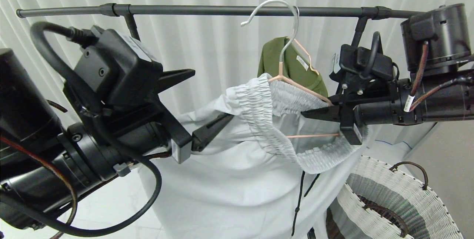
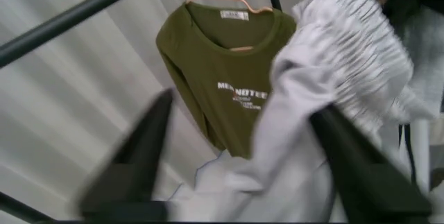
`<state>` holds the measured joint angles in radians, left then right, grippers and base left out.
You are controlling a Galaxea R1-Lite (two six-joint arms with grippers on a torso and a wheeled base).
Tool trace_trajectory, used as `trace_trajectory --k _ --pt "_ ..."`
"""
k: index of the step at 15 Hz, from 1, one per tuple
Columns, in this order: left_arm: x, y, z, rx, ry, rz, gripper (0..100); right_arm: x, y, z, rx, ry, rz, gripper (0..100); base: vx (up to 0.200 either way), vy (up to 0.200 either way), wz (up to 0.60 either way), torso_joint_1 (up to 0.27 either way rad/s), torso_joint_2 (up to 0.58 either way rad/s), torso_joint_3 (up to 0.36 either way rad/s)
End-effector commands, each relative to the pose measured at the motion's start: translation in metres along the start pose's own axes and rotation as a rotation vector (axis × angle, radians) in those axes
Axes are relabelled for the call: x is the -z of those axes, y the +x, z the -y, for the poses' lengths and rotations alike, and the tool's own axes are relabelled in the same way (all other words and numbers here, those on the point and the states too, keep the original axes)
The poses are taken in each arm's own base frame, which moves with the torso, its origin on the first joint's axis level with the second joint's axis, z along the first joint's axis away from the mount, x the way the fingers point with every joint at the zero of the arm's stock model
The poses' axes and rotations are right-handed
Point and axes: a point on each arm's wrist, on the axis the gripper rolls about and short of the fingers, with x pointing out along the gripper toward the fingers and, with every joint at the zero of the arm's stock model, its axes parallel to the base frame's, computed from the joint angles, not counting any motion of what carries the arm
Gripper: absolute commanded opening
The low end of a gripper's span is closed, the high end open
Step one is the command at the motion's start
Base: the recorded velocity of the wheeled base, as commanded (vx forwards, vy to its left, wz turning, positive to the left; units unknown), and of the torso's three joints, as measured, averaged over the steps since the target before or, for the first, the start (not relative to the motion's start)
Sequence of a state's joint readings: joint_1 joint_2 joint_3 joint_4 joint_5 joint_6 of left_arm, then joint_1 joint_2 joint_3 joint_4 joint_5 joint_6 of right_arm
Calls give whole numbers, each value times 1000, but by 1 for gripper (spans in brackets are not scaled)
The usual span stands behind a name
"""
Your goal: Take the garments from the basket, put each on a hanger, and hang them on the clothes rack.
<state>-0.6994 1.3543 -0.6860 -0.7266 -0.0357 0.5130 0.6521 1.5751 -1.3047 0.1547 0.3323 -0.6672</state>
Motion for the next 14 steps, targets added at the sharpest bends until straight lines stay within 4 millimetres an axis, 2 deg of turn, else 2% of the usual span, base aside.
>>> trace_trajectory --k 1,7,10,11,14 --pt "4 -9 2 4 1 -12 100 -3 -11 6 45 -23 23 0 0 0 0 0 0 0" --pt "15 -32 1 -27 -6 -47 100 -3 -23 24 202 -43 51 0 0 0 0 0 0 0" --pt "46 -52 -9 -120 -9 -176 100 -5 -32 25 221 -52 61 0 0 0 0 0 0 0" --pt "64 -60 -13 -158 -17 -256 100 -6 -33 24 221 -53 63 0 0 0 0 0 0 0" --pt "81 -52 -14 -153 -35 -332 100 -8 -35 22 219 -57 71 0 0 0 0 0 0 0"
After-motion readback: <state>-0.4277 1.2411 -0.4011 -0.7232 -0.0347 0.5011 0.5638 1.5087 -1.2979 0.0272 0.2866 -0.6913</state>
